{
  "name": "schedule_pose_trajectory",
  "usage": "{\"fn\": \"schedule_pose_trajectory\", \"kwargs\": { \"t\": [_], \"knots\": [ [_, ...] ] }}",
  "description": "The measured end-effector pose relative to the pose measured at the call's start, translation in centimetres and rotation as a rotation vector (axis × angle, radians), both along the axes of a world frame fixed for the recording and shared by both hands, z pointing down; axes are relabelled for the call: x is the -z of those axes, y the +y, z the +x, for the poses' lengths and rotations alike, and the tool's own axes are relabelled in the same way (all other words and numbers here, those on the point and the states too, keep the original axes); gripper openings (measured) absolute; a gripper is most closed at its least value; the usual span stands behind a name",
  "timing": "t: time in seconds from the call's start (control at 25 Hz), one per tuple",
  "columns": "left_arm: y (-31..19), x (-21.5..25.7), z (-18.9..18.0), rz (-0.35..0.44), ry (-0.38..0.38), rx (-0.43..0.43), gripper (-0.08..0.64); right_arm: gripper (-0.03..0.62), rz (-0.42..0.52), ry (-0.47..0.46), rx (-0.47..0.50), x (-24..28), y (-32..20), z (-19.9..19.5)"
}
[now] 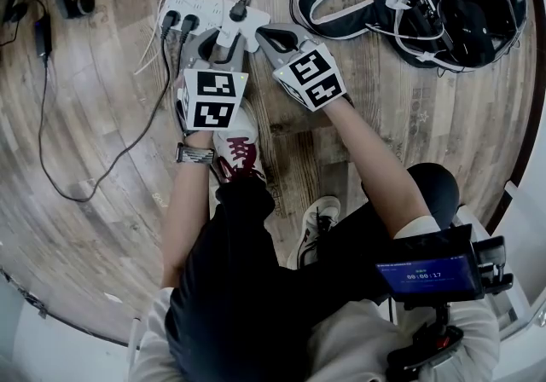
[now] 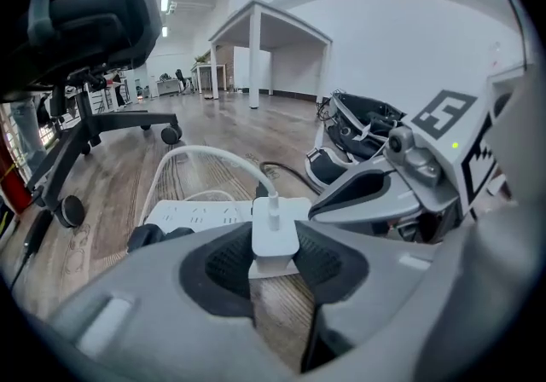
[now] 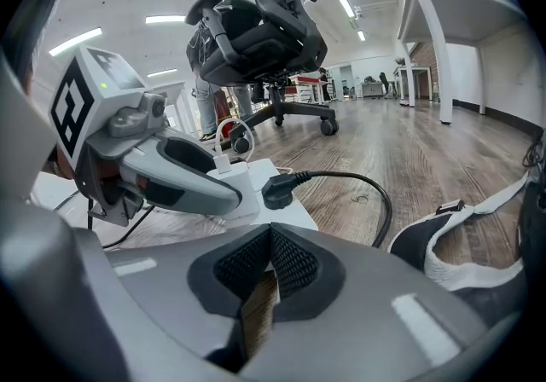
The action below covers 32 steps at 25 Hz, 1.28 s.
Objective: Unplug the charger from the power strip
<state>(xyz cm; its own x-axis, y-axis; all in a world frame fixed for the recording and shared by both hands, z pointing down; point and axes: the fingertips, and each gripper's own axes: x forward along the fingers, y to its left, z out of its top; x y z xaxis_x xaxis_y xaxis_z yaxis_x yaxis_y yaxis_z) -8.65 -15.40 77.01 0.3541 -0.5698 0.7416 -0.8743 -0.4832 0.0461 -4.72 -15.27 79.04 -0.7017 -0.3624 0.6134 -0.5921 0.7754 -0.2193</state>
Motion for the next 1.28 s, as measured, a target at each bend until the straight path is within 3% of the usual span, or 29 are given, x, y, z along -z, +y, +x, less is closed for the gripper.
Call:
{"fn": "schedule_pose_trajectory", "kwargs": {
  "t": [0.24, 0.52, 0.88, 1.28],
  "knots": [
    [-0.1, 0.0, -0.1, -0.012, 0.024, 0.026, 0.140, -0.002, -0.001, 0.001, -0.003, 0.0, 0.0, 0.0],
    [-0.2, -0.1, -0.5, -0.043, 0.104, 0.079, 0.140, -0.002, 0.000, 0.002, -0.004, -0.1, -0.1, 0.1],
    [-0.2, -0.1, 0.0, -0.019, 0.023, 0.028, 0.140, -0.002, -0.003, 0.015, -0.008, -0.2, -0.1, 0.2],
    [-1.3, 1.8, -0.4, 0.018, 0.054, 0.054, 0.140, -0.002, -0.004, 0.022, -0.011, -0.4, -0.1, 0.3]
  ]
}}
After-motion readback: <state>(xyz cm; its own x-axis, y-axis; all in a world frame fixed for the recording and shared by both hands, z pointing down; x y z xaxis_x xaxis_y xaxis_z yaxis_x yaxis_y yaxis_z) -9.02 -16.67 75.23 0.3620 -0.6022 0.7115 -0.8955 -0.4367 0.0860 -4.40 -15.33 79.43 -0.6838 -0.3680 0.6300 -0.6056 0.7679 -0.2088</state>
